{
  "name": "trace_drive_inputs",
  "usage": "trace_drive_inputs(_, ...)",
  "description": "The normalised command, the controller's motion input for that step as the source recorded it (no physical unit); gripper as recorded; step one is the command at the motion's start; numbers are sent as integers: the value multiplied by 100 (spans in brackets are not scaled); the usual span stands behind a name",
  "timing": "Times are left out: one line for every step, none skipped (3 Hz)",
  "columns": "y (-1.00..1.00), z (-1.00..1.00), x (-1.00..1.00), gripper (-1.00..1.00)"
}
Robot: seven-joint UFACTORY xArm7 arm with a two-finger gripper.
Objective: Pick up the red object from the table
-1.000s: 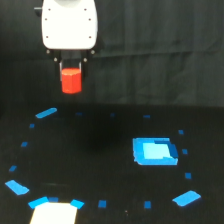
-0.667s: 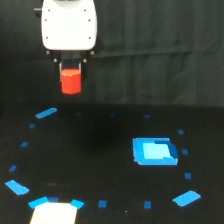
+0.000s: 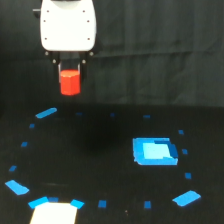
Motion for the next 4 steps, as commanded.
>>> trace_drive_inputs(-6,36,3,-100)
trace_drive_inputs(-2,41,-2,-100)
trace_drive_inputs(12,45,3,-100)
trace_drive_inputs(4,34,4,-98)
